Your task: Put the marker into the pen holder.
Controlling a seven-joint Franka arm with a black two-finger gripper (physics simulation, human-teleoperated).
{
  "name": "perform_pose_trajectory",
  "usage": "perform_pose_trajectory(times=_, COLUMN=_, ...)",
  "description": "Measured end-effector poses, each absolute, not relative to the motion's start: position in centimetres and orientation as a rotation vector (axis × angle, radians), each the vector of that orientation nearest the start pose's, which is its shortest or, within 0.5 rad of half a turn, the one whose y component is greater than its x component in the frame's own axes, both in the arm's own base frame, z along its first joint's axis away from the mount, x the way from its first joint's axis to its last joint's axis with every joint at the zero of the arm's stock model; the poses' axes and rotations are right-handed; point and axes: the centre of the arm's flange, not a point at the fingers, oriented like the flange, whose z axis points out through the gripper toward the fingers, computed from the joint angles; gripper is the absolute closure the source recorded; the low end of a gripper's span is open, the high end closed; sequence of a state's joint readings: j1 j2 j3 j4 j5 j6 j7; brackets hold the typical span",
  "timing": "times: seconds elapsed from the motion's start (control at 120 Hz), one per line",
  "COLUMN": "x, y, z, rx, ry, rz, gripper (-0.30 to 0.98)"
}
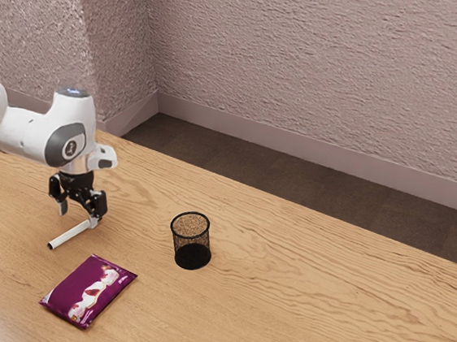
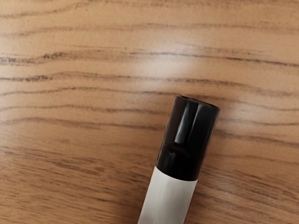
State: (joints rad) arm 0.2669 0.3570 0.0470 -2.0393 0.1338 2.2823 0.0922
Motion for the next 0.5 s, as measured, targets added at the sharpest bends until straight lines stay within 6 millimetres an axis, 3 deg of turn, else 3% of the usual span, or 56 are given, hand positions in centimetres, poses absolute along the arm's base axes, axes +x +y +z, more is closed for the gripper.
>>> perform_pose_trajectory(times=0.4, x=56.5, y=18.5, z=24.6, rx=-3.052, ry=-0.102, rz=0.151, gripper=0.02)
perform_pose_trajectory(times=0.5, x=56.5, y=18.5, z=24.6, rx=-3.056, ry=-0.093, rz=0.145, gripper=0.11)
